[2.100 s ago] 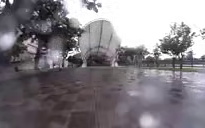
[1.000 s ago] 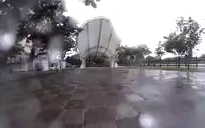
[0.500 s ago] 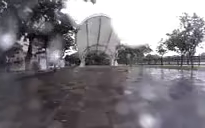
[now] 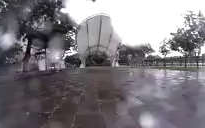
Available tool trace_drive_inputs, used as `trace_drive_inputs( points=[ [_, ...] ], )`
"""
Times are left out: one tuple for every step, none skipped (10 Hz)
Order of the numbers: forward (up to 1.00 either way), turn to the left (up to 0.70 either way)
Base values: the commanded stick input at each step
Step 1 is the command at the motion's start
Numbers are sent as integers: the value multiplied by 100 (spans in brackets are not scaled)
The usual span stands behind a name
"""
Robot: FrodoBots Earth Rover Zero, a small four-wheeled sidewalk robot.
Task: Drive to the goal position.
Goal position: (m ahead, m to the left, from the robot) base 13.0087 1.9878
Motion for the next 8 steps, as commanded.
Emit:
trace_drive_inputs(
  points=[
    [100, 0],
    [100, 0],
    [100, 0],
    [100, 0],
    [100, 0],
    [100, 0],
    [100, 0],
    [100, 0]
  ],
)
